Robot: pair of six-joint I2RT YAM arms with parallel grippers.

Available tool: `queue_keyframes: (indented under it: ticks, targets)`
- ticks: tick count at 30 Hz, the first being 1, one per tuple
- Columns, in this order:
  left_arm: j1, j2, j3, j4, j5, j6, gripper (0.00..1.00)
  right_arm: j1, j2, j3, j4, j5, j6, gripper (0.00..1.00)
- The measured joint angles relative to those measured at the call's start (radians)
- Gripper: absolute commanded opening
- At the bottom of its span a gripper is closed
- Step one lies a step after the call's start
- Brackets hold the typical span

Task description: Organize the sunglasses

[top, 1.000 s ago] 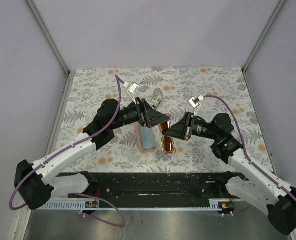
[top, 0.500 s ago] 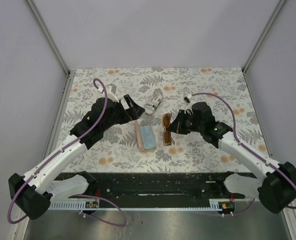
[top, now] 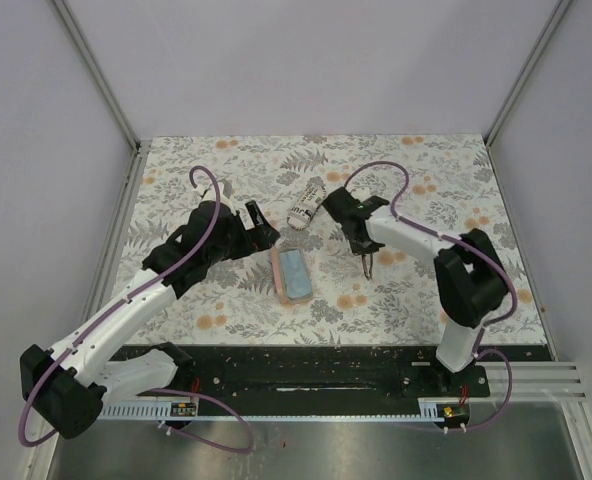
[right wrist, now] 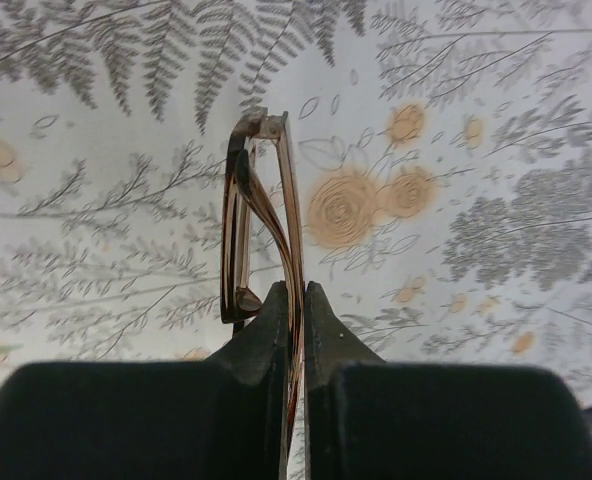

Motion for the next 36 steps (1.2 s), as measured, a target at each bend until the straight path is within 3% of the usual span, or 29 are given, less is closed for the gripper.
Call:
queue_keyframes:
  ticks: [3,6,10,14,19,25,36]
  targets:
    - [0.01,0.004,0.0,-0.007,-0.001,0.013,0.99,0.041,0.124,0.101,-0.086,0.145,0.001,0.31]
    - [0.023,0.013,-0.004,-0.007,0.001,0.027,0.99,0.078,0.227,0.161,-0.159,0.252,0.006,0.39]
    - [0.039,0.032,-0.015,-0.009,0.011,0.046,0.99,0.096,0.286,0.171,-0.208,0.275,0.0,0.54]
    - [0.06,0.051,-0.015,-0.008,0.035,0.066,0.99,0.095,0.277,0.171,-0.211,0.226,-0.012,0.55]
    - [0.077,0.052,-0.015,-0.006,0.057,0.082,0.99,0.08,0.164,0.129,-0.146,0.053,-0.034,0.46]
    - [0.082,0.053,-0.028,0.009,0.093,0.09,0.99,-0.052,-0.016,0.052,-0.047,-0.179,-0.044,0.44]
    - [0.083,0.096,-0.031,0.031,0.156,0.105,0.99,-0.18,-0.014,-0.031,0.034,-0.37,-0.064,0.47]
